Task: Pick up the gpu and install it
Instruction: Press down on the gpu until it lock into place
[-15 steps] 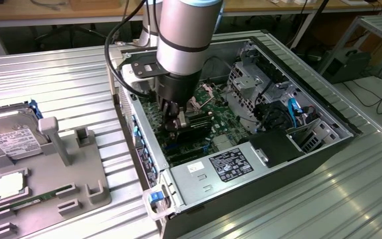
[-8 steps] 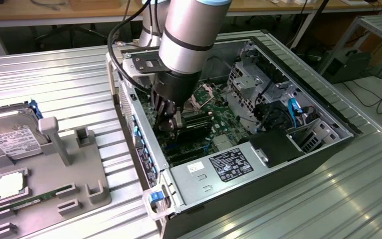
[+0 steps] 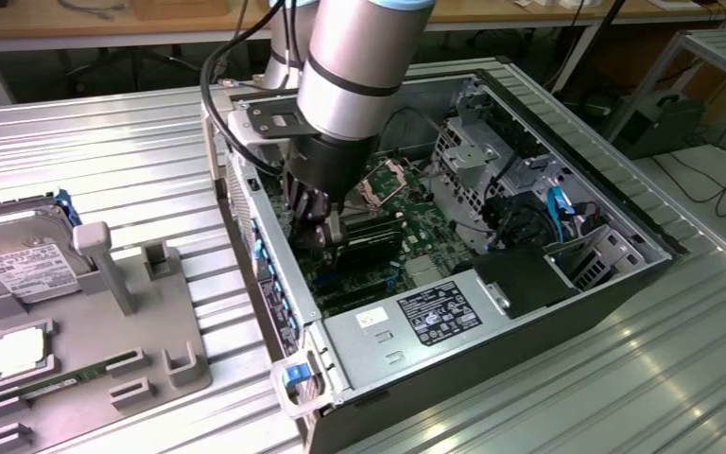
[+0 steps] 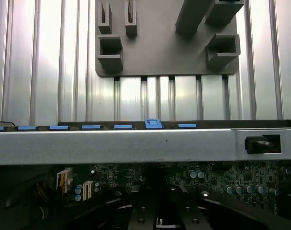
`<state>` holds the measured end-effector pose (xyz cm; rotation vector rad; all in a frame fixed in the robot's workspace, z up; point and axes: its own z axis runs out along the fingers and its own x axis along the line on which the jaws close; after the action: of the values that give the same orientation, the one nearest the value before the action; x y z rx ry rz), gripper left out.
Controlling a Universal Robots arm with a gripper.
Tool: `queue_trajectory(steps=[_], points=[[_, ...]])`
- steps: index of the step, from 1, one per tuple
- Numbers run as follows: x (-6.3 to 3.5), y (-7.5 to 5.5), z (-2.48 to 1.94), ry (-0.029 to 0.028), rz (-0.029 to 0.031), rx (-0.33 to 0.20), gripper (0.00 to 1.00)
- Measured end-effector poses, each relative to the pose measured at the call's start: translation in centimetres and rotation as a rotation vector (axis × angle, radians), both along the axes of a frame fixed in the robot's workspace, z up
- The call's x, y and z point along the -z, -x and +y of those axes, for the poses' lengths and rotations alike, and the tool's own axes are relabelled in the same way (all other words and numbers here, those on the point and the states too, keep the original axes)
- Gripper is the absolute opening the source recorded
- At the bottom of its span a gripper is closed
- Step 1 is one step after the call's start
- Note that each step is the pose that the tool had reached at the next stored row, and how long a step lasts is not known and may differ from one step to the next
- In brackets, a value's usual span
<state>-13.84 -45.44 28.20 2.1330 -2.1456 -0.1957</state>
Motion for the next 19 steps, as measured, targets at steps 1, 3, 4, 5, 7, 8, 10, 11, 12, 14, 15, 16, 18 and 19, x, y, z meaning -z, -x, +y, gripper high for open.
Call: queue_trajectory(steps=[1, 3, 4, 5, 7, 8, 10, 11, 12, 14, 15, 16, 18, 19], points=[[0.02, 0.1, 0.04, 0.0, 0.0, 0.0, 0.11], [0.09, 0.3, 0.1, 0.0003, 0.0002, 0.0, 0.11], [0.13, 0.3, 0.11, 0.0001, 0.0001, 0.0, 0.11], [0.18, 0.3, 0.12, 0.0, 0.0, 0.0, 0.11], [0.29, 0.3, 0.12, 0.0001, 0.0, 0.0, 0.11], [0.33, 0.3, 0.12, 0.0002, 0.0001, 0.0, 0.11], [0.36, 0.3, 0.12, 0.0003, 0.0002, 0.0, 0.11], [0.37, 0.3, 0.13, 0.0001, 0.0001, 0.0, 0.11], [0.37, 0.1, 0.13, 0.0, 0.0001, 0.0, 0.11], [0.31, -0.1, 0.13, 0.0003, 0.0002, 0.0, 0.11], [0.29, -0.3, 0.13, 0.0004, 0.0001, 0.0, 0.11], [0.01, -0.5, 0.13, 0.0012, 0.0006, 0.0, 0.11], [-0.46, -0.6, 0.15, 0.0025, 0.0015, 0.0, 0.11], [-0.91, -0.8, 0.17, 0.004, 0.0027, 0.0, 0.11]])
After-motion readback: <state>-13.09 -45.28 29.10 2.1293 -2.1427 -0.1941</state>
